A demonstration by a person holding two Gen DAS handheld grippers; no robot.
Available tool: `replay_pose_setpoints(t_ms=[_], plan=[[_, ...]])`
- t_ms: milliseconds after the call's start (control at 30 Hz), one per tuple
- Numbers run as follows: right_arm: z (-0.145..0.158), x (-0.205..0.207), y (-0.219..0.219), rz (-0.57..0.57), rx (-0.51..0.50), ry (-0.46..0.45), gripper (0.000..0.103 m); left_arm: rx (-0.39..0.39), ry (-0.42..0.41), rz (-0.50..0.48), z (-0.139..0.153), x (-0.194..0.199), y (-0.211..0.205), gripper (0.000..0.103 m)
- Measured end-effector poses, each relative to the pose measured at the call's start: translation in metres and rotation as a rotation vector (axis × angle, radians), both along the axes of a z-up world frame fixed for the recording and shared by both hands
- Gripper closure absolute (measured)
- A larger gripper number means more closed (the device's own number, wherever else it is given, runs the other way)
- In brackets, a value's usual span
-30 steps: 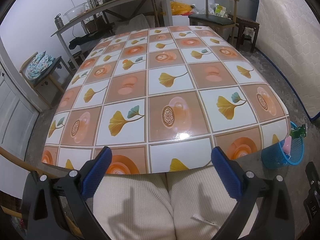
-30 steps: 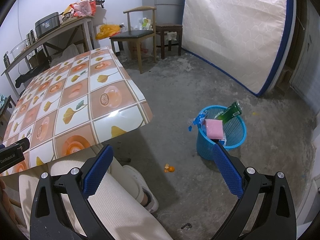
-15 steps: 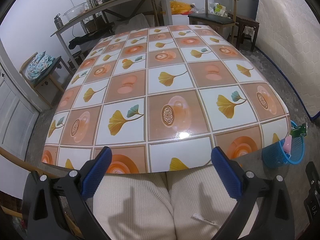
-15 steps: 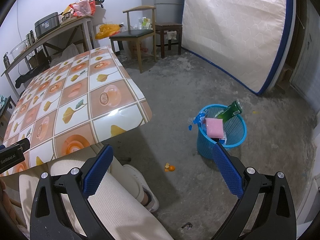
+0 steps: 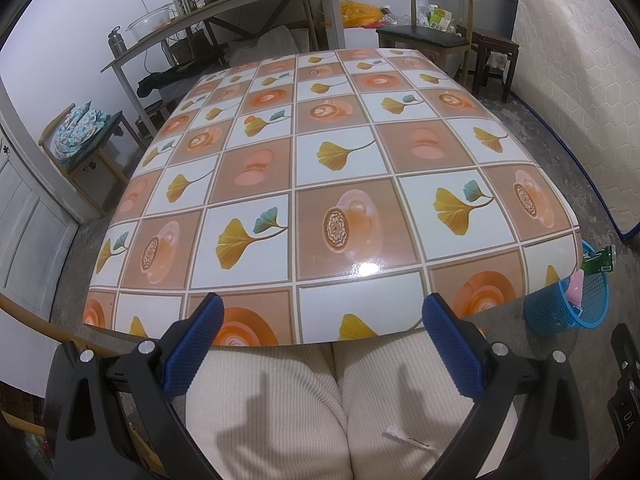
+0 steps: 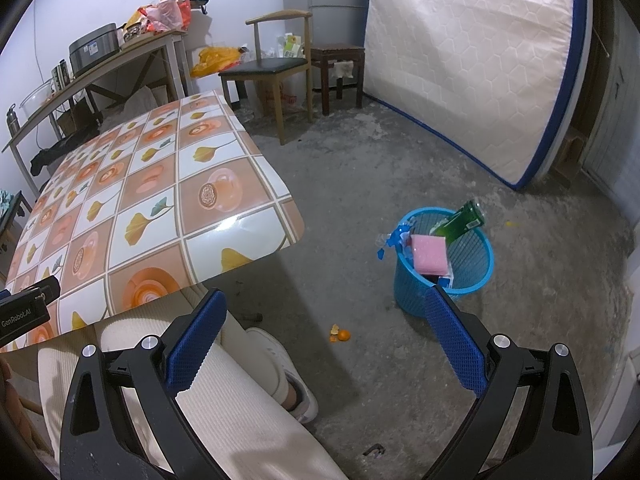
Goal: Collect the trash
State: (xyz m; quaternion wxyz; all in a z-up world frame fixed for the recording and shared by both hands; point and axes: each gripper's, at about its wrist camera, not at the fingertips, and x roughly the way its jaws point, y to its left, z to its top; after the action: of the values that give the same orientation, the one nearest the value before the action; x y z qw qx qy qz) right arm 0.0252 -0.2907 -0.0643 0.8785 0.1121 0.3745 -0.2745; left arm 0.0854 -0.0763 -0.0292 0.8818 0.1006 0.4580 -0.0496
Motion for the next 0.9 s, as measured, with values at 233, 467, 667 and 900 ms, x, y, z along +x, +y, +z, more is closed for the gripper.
replay_pose_setpoints(t_ms=[233,467,667,900], plan=[[-0.0001,0.0000,-0.0002,0.001,0.000,0.000,0.008,0.001,0.000,0.000,-0.0003,0.0002,-0.0014,0.006],[0.0000,-0.0009,-0.0001,0.002,0.001,0.000,0.008,0.001,-0.001,0.000,-0.0007,-0.0001,0.0008,0.006],[0.0001,-0.0010,-0.0003,0.000,0.002,0.000,0.008,0.002,-0.004,-0.002,-0.0028,-0.0013,0.0015,0.006],[0.0007,-0.0010,-0.0020,0.001,0.003,0.000,0.008,0.003,-0.004,-0.003,-0.0022,-0.0011,0.0018,0.006]])
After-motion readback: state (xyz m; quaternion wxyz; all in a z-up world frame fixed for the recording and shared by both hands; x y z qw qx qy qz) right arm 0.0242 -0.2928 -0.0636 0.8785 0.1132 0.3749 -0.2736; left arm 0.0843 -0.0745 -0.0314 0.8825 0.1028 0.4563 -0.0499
